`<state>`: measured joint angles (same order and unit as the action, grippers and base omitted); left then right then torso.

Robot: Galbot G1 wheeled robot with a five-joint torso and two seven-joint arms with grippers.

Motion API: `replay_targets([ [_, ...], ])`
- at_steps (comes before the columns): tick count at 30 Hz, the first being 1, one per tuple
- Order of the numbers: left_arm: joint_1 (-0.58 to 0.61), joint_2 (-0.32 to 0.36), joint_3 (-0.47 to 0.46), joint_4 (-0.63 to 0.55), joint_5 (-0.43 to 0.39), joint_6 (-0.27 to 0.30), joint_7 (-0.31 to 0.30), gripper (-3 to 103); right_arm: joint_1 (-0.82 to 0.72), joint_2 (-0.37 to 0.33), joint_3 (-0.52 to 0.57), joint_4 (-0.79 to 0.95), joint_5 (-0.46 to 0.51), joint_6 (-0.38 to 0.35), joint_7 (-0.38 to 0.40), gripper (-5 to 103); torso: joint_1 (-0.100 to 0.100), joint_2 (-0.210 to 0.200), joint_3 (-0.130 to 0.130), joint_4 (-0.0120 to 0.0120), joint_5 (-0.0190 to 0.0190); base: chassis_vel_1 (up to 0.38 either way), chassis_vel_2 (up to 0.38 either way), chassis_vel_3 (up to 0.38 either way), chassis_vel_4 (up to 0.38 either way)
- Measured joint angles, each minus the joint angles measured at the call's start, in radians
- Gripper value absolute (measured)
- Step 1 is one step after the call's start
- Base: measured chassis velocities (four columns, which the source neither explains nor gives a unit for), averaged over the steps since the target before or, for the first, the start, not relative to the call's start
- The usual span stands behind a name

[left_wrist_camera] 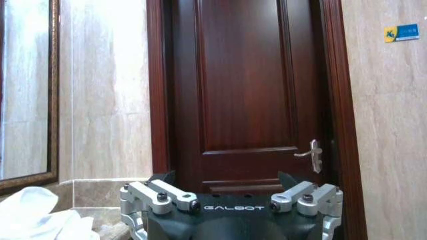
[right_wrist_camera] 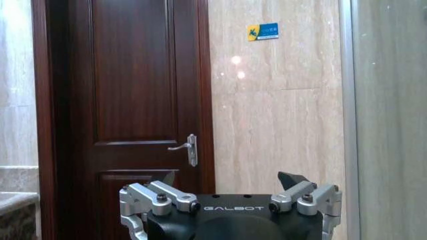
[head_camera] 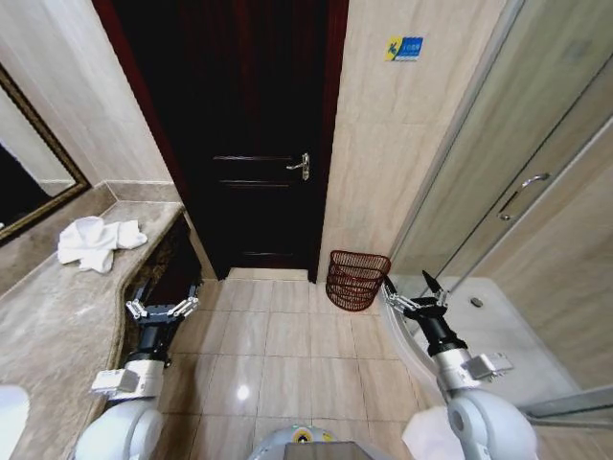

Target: Discard the used towel into the hamper.

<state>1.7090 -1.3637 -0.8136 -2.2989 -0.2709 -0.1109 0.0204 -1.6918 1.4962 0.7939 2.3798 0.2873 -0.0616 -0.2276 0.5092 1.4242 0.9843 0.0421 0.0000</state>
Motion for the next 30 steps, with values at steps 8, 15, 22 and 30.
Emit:
replay_targets([
  [8,0.001,-0.004,-0.002,-0.007,0.009,-0.013,0.001,100,0.005,-0.004,0.000,0.000,0.001,-0.004,-0.008,100,0.000,0.000,0.000,0.0000,0.0000,-0.090,0.082,0.092,-0.086],
  [15,0.006,-0.008,0.002,-0.004,0.026,-0.017,0.002,100,0.001,-0.007,0.001,0.000,0.002,-0.004,-0.011,100,0.000,0.000,0.000,-0.0001,0.0000,-0.079,0.102,0.086,-0.075],
  [22,0.006,-0.006,-0.002,-0.003,0.027,-0.018,0.002,100,0.007,-0.006,0.000,-0.004,0.003,-0.004,-0.011,100,0.000,0.000,0.000,-0.0001,0.0001,-0.033,0.114,0.093,-0.031],
  [30,0.010,-0.006,-0.006,0.005,0.026,-0.027,0.003,100,0.007,-0.005,-0.002,-0.006,0.002,-0.003,-0.012,100,0.000,0.000,0.000,0.0000,0.0000,0.005,0.147,0.146,0.003],
])
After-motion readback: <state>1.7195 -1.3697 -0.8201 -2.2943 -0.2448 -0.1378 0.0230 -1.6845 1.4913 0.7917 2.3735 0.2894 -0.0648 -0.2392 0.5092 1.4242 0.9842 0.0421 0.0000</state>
